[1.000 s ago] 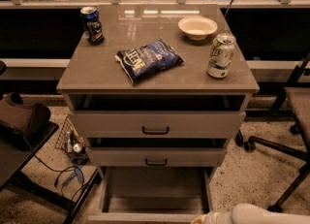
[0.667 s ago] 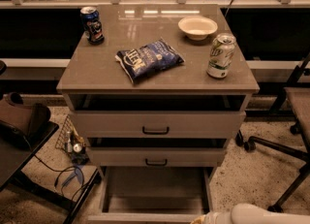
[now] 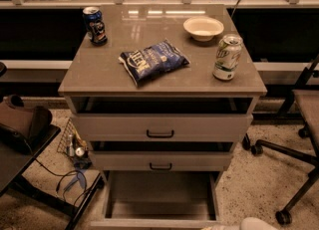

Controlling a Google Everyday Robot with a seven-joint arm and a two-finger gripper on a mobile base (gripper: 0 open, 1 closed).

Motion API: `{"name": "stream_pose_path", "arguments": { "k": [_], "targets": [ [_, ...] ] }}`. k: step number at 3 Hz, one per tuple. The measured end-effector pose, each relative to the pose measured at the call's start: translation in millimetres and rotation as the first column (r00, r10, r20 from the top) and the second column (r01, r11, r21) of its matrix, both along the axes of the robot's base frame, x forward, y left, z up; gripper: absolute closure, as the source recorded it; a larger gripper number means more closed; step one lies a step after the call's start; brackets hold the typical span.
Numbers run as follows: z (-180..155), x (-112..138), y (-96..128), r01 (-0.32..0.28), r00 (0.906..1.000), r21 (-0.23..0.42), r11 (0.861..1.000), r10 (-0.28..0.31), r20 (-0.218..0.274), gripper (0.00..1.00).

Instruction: Close bottom drawer

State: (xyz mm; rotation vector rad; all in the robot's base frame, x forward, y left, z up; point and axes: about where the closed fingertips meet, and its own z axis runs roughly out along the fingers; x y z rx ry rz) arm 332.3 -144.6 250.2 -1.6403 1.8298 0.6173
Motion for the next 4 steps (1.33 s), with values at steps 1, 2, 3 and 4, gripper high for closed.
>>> {"name": "stream_pose_path", "arguments": {
  "k": [1, 2, 3, 4],
  "targets": [
    [-43, 4, 1, 0.026, 0.9996, 0.07, 0.997, -0.025, -0.016, 1.0],
    [-71, 12, 7, 0.042, 0.999, 0.119, 0.992, -0.04, -0.02, 1.0],
    [-88, 25, 18, 0.043, 0.999, 0.145, 0.988, -0.041, -0.015, 1.0],
    [-95, 42, 27, 0.038, 0.9992, 0.154, 0.987, -0.039, 0.0, 1.0]
  ]
}}
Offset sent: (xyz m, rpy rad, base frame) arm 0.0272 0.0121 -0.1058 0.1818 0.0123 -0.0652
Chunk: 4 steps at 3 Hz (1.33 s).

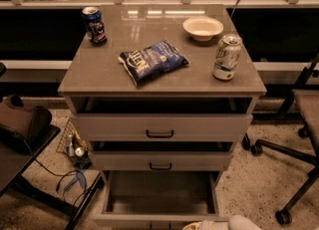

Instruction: Close bottom drawer

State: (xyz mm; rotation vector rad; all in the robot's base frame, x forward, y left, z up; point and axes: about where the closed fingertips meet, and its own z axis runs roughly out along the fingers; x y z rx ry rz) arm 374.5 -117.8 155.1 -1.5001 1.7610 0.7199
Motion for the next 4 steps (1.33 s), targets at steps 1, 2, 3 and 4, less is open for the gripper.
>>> {"name": "stream_pose_path", "arguments": {
  "k": [1, 2, 3, 4],
  "targets": [
    [0, 0, 0, 0.0, 1.0, 0.0, 1.0, 0.0, 0.0, 1.0],
    [6, 37, 13, 0.001, 0.9991, 0.008, 1.0, -0.002, 0.042, 1.0],
    [9, 57, 24, 0.001, 0.998, 0.017, 1.0, -0.002, 0.064, 1.0],
    [14, 100, 46, -0.013, 0.9952, 0.027, 1.0, 0.01, 0.098, 1.0]
  ]
}}
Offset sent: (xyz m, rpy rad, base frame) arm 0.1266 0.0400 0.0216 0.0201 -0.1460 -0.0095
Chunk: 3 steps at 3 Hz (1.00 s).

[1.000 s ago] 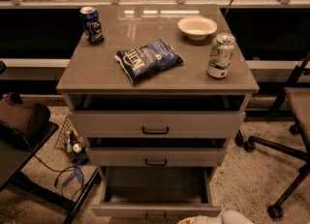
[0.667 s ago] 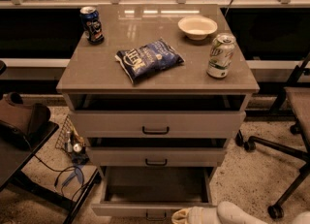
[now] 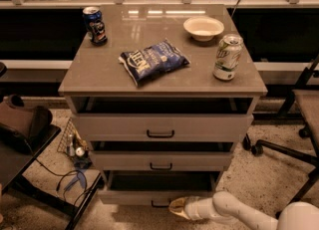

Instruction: Close bottom drawer

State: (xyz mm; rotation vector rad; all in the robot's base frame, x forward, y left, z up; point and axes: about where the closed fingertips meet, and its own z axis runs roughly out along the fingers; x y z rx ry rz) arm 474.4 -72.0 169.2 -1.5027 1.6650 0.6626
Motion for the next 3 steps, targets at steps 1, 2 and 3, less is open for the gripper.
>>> {"name": "stream_pose_path", "arguments": {
  "k": [1, 2, 3],
  "targets": [
    [2, 40, 21, -0.015, 0.9996, 0.007, 1.0, 0.014, 0.025, 1.0],
    [-1, 83, 37, -0.023, 0.9986, 0.008, 1.0, 0.023, 0.047, 1.0],
    [-1, 83, 37, -0.024, 0.9986, 0.008, 1.0, 0.023, 0.047, 1.0]
  ]
}}
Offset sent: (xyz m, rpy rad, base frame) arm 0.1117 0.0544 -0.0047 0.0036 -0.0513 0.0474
